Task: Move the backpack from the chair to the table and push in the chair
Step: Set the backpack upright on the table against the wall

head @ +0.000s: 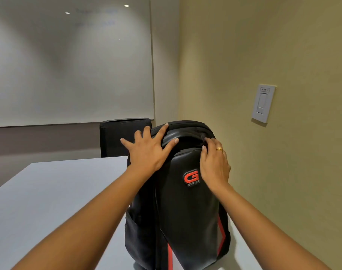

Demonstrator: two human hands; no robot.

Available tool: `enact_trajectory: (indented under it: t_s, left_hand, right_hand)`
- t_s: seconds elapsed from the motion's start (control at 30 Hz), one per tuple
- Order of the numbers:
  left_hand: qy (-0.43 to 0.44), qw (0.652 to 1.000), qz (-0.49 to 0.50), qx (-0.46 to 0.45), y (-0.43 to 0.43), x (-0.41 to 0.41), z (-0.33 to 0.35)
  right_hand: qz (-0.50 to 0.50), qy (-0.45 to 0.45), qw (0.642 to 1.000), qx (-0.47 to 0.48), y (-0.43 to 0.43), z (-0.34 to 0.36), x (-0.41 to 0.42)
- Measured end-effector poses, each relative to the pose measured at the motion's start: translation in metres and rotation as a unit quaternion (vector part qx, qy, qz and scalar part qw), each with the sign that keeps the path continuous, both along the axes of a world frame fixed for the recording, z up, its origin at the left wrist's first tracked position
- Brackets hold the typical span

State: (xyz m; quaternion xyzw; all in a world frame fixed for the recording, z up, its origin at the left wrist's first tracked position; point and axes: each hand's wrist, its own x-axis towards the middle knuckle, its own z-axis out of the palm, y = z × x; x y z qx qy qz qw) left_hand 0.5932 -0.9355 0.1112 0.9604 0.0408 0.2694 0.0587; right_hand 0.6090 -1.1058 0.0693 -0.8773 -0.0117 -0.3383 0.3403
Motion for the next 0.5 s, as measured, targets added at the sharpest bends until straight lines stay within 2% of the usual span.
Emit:
enact_trajectory:
  t_s: [0.1, 0.2, 0.27, 0.37, 0.5]
  left_hand:
    - [0.070, 0.993, -0.091, -0.017, 0.007, 0.007, 0.020]
    - [0.124, 0.982, -0.142, -0.020, 0.016, 0.012, 0.037]
    - [0.117, 0.983, -0.138, 0.007, 0.014, 0.009, 0.041]
    - [0.061, 0.992, -0.102, 0.049, 0.004, 0.001, 0.035]
    - [0.023, 0.997, -0.036, 0.060, -0.008, -0.008, 0.030]
  right_hand:
    - [0.027, 0.085, 0.989, 0.116, 0.014, -0.017, -0.027]
    - [0.078, 0.159, 0.976, 0.130, 0.029, -0.027, -0.038]
    - [0.101, 0.171, 0.971, 0.136, 0.033, -0.028, -0.032]
    - [0.141, 0.187, 0.963, 0.135, 0.033, -0.029, -0.015]
    - [0.222, 0.194, 0.951, 0.099, 0.020, -0.024, 0.010]
